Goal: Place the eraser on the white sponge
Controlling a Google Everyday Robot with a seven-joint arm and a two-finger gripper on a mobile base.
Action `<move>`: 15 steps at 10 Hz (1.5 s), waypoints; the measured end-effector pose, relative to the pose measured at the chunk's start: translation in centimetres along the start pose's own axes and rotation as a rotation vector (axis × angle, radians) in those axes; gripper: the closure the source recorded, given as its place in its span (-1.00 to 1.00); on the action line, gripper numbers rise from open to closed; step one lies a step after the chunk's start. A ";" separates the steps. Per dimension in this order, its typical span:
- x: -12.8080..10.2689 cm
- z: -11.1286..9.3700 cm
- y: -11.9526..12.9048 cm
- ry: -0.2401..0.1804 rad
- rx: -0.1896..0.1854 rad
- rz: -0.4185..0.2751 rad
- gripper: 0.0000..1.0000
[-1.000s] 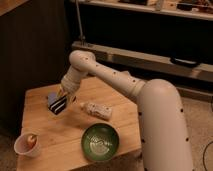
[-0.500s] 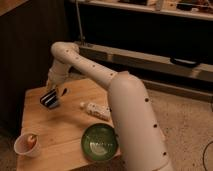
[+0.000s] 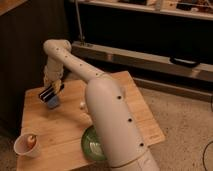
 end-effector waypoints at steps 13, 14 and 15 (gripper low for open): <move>1.7 7.4 -0.5 -0.073 -0.059 0.009 -0.26; 1.5 7.6 -0.6 -0.076 -0.059 0.005 -0.46; 1.4 7.8 -0.5 -0.076 -0.061 0.002 -0.58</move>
